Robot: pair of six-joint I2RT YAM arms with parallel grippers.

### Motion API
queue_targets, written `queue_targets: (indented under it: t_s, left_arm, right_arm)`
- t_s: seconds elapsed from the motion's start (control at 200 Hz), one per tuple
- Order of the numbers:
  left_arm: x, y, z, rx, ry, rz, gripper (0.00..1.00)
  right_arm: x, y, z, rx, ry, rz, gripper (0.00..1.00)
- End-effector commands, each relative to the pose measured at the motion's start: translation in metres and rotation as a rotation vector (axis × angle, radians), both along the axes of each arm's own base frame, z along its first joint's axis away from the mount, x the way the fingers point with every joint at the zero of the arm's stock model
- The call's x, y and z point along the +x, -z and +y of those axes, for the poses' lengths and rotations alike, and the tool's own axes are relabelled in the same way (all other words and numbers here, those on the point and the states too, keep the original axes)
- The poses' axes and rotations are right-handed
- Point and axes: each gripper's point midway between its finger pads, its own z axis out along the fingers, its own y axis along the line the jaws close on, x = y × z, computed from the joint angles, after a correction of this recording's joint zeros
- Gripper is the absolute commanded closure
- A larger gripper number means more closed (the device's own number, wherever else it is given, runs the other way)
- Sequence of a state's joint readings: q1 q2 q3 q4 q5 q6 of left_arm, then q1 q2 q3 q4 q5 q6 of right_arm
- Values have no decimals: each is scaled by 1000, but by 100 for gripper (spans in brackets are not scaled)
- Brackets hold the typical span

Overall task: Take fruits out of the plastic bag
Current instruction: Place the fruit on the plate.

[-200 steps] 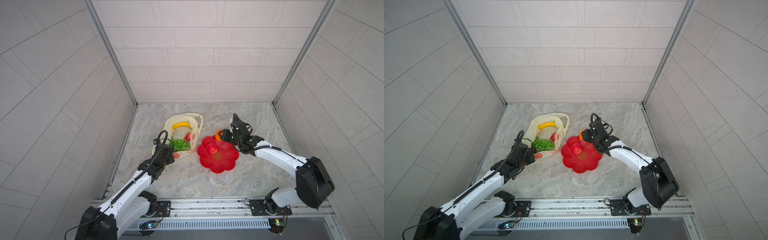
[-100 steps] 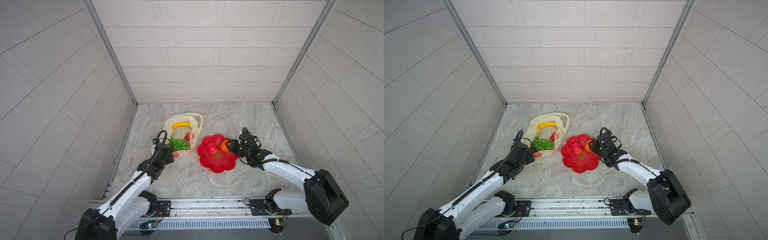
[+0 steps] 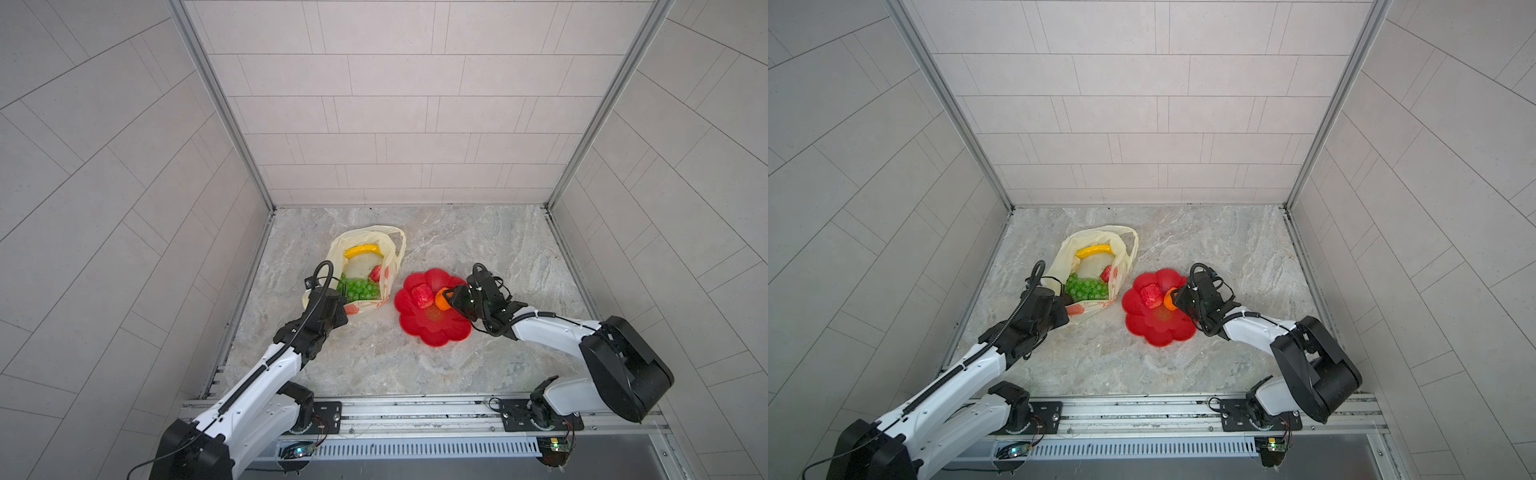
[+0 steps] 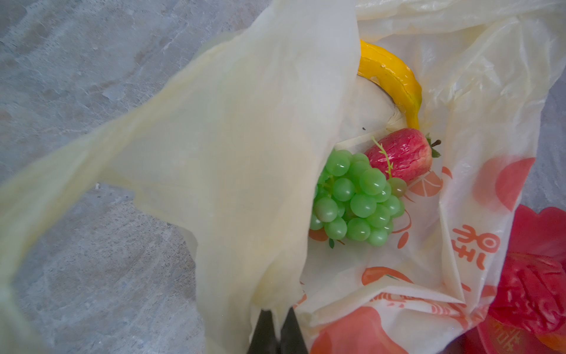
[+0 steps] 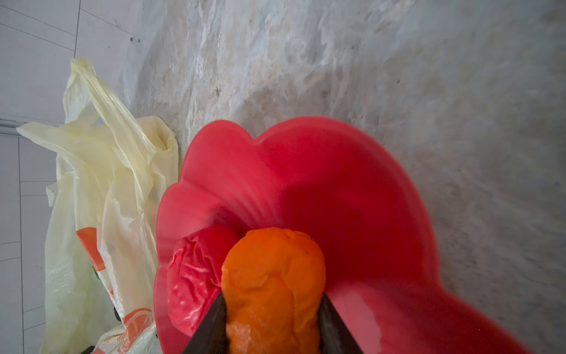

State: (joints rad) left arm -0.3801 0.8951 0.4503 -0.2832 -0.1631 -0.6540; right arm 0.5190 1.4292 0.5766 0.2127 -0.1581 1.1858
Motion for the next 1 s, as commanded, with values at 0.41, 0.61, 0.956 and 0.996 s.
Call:
queue_targets:
  t_s: [0.41, 0.61, 0.956, 0.996]
  left_arm:
    - [1, -5, 4, 19, -9, -16, 96]
    - [1, -5, 4, 18, -9, -16, 96]
    - [1, -6, 4, 19, -10, -17, 96]
    - [1, -5, 4, 20, -10, -17, 96]
  right_arm:
    - [-3, 18, 12, -8, -6, 59, 45]
    - [-7, 20, 3, -47, 9, 64, 40]
    - [-13, 20, -10, -97, 41, 79, 37]
    - [-14, 20, -12, -105, 47, 81, 37]
